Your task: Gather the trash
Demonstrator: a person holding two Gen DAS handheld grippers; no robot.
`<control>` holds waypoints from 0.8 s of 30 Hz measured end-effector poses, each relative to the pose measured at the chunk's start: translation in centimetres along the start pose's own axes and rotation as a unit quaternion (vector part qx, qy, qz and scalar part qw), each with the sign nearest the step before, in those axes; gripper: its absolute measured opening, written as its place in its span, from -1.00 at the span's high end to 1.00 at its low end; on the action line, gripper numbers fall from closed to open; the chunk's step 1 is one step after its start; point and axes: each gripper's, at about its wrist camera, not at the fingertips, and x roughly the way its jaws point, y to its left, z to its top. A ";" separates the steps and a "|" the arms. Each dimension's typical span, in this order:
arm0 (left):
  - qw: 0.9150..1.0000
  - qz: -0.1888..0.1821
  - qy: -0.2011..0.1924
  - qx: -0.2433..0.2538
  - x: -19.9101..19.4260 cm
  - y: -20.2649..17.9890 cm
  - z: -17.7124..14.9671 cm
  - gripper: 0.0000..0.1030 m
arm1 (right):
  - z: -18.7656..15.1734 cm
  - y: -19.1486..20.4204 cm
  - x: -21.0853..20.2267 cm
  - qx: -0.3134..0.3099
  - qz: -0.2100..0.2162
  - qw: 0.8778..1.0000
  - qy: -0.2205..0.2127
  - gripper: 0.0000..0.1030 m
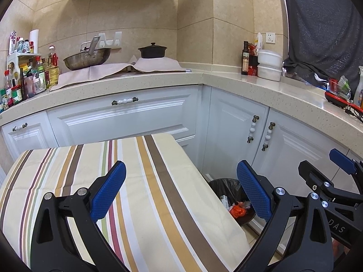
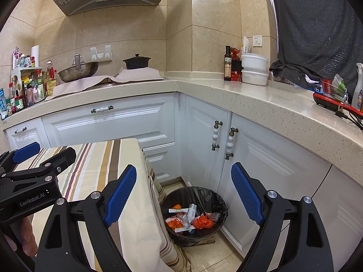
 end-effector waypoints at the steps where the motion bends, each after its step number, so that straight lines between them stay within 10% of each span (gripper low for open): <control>1: 1.000 0.001 0.000 0.000 0.0 0.0 0.0 -0.86 | 0.0 0.0 0.0 0.000 0.000 1.000 0.000 -0.61; 24: 1.000 -0.002 0.009 0.003 0.6 -0.2 -0.3 -0.91 | -0.5 0.0 0.5 -0.001 -0.001 1.000 0.011 -0.62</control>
